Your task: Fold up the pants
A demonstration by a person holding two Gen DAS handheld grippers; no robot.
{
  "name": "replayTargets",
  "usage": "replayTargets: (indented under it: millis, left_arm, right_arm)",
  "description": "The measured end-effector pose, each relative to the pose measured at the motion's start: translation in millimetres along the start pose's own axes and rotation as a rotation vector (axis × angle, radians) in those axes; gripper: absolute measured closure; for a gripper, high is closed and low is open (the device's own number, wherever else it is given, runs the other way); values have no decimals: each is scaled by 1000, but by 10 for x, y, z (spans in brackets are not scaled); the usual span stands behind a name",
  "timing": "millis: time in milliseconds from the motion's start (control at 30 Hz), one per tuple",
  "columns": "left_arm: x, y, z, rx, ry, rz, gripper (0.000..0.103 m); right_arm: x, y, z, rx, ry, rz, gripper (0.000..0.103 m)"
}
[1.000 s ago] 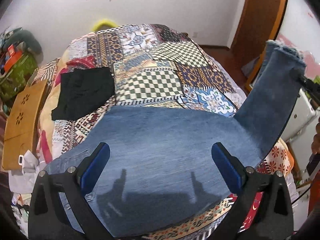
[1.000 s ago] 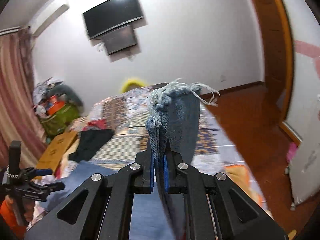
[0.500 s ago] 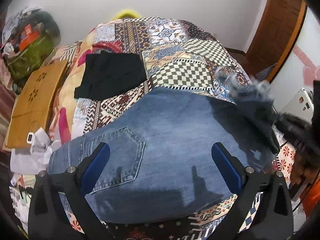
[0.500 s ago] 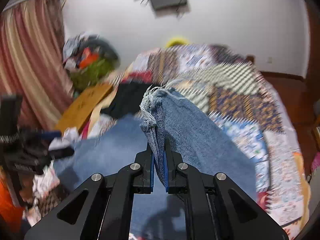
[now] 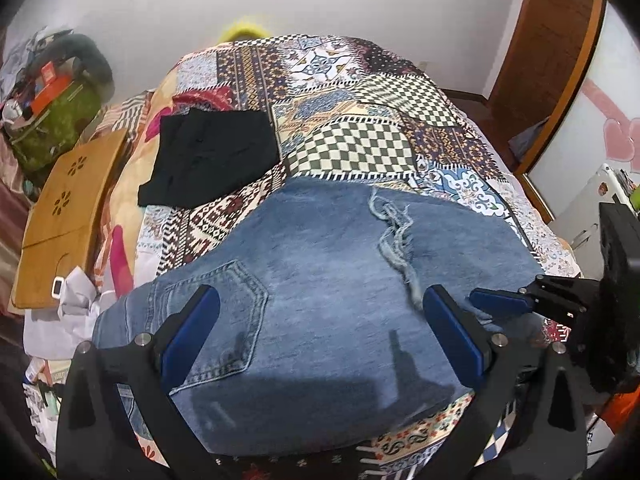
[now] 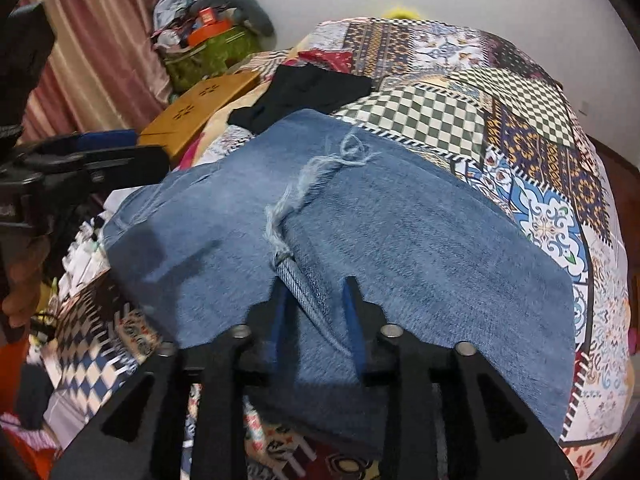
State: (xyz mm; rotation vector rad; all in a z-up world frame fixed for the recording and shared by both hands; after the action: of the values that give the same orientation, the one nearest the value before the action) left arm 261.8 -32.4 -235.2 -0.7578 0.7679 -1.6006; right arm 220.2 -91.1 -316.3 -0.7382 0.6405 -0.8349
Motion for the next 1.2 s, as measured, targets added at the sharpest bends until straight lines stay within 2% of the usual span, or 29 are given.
replayTargets:
  millis: [67,167,300,433,567,667,833,1067,1200]
  left_arm:
    - [65,-10,53,10,8,-2,0]
    - [161,-29,132,27,17,-11,0]
    - [307,-32,271,50,46,-14,0]
    - [488,10,445,70,77,-16,0]
    - [648,99,621,86,87,-16,0]
    - [777,261,724,66,100,-23,0]
    - [983,643,726,-18,144,-21,0]
    - [1169,1163,569,-141,239,23,0]
    - [1189,1417,374,-228,315,70,0]
  right_arm:
    - [-16,-74,26,10,-20,-10,62]
    - [96,-228,88,54,-29,-58,59]
    - [380,-508,182,119,29,-110,58]
    - [697,-806,257,192,84,-168,49]
    - [957,-952,259,223,124,-226,48]
    - [1173,-940,222,215,177,-232,48]
    - [1396,-707,144,161,228,-224,48]
    - [1513,-281,-20,75,248,-195,48]
    - [1501,-18,-152,-19,230,-181,49]
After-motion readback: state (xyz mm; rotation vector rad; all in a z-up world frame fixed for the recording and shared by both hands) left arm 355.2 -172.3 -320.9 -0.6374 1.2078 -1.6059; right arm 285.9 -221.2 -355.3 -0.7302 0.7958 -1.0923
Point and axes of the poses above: each gripper's, at about its wrist camera, not at the fingertips, and y roughly the way its jaws point, x to its right, z to its top, the point moved 7 cm from there along y, roughly the way its jaws point, and after that the axes turned 1 degree about -z, right-handed, at the moved point
